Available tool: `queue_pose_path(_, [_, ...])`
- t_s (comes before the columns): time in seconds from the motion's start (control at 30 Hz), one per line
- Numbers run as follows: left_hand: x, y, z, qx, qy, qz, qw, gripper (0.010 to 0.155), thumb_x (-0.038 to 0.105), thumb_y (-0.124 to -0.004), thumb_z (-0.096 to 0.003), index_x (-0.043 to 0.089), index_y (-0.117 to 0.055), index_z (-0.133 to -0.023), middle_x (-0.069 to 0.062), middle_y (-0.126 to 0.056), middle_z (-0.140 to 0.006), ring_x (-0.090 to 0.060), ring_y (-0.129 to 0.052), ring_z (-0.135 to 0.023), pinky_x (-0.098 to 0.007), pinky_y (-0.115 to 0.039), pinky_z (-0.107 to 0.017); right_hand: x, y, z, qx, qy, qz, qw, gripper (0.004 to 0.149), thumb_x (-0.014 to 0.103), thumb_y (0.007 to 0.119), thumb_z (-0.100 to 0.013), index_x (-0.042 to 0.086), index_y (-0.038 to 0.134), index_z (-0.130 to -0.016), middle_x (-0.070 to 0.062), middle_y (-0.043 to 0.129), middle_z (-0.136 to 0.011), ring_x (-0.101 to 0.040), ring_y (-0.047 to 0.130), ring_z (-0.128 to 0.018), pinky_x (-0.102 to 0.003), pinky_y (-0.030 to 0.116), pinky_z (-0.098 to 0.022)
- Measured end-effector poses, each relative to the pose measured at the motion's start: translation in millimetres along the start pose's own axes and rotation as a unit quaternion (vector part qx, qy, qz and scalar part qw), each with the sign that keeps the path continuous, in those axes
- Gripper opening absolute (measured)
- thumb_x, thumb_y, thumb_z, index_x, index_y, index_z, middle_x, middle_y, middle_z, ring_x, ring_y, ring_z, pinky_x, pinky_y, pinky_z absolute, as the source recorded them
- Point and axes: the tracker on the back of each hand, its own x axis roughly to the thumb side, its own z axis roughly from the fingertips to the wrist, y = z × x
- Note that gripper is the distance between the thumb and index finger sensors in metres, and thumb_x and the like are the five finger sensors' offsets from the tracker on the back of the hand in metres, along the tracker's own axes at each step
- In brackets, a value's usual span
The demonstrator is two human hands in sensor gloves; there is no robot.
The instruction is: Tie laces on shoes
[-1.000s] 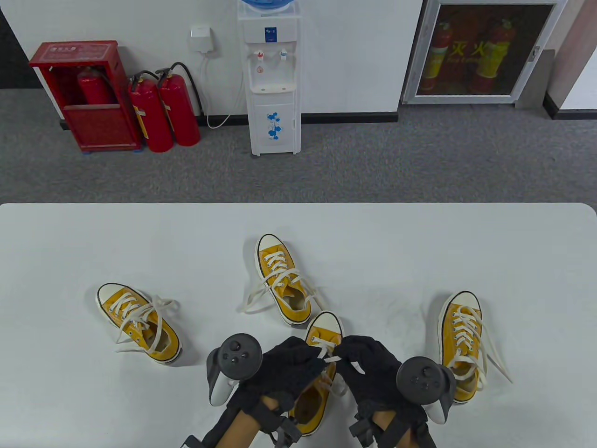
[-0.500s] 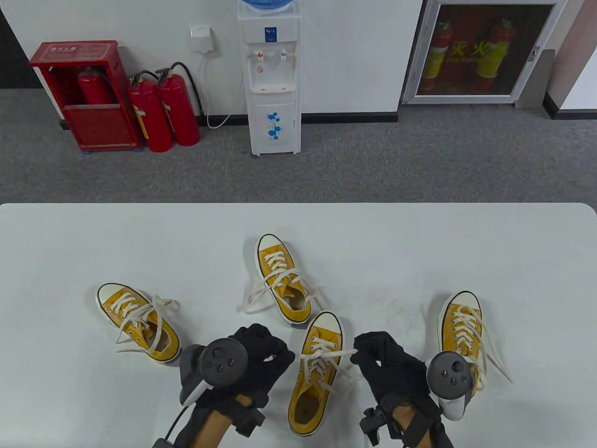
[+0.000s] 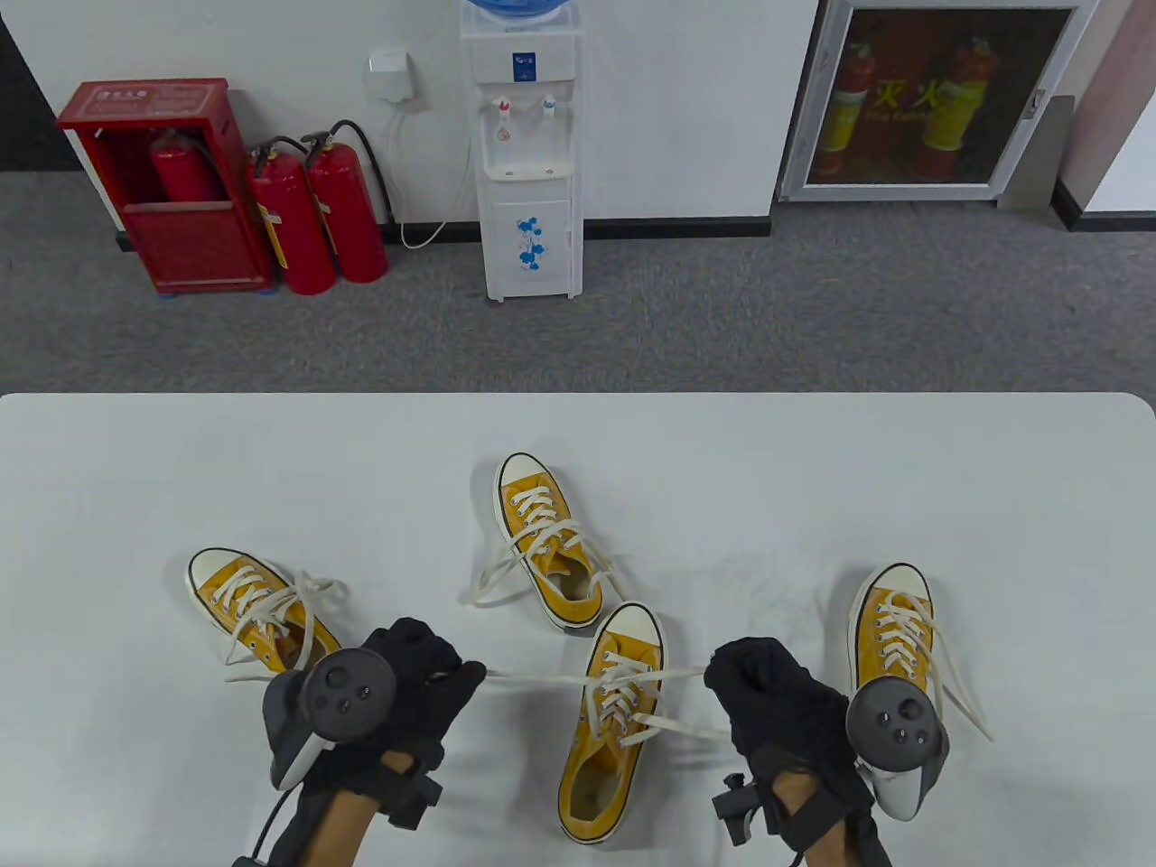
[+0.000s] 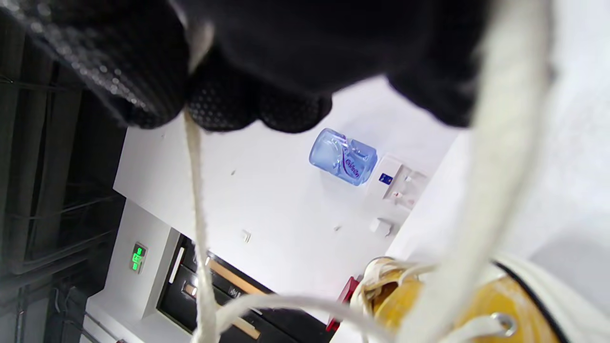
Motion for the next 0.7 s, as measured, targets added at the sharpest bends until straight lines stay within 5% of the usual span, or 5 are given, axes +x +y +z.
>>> queue_pose_path(0.37, [-40.5, 22.1, 8.5, 0.015, 0.043, -0.024, 0.999, 0.036, 0.059, -0.083, -0.0455, 0.027, -0.094, -0.057, -0.003, -0.089, -0.075, -0.031, -0.093, -0.061, -0.062, -0.069, -0.062, -14.5, -16.9, -5.4, -0.010, 0.026, 0.125, 0.992, 0.041, 0.052, 0.092, -0.038, 0.017, 0.098, -0.059, -0.008, 0.098, -0.063, -0.004, 0.093, -0.002, -0.040, 0.090, -0.022])
queue_pose_path(0.7, [-56.5, 27.0, 9.9, -0.016, 0.081, -0.065, 0.994, 0.035, 0.059, -0.083, -0.0461, 0.027, -0.094, -0.057, -0.003, -0.090, -0.076, -0.031, -0.093, -0.061, -0.062, -0.070, -0.061, -29.5, -12.8, -7.6, 0.022, 0.094, 0.246, 0.964, 0.038, 0.048, 0.093, -0.039, 0.017, 0.097, -0.060, -0.007, 0.094, -0.072, -0.017, 0.102, -0.036, -0.053, 0.080, -0.048])
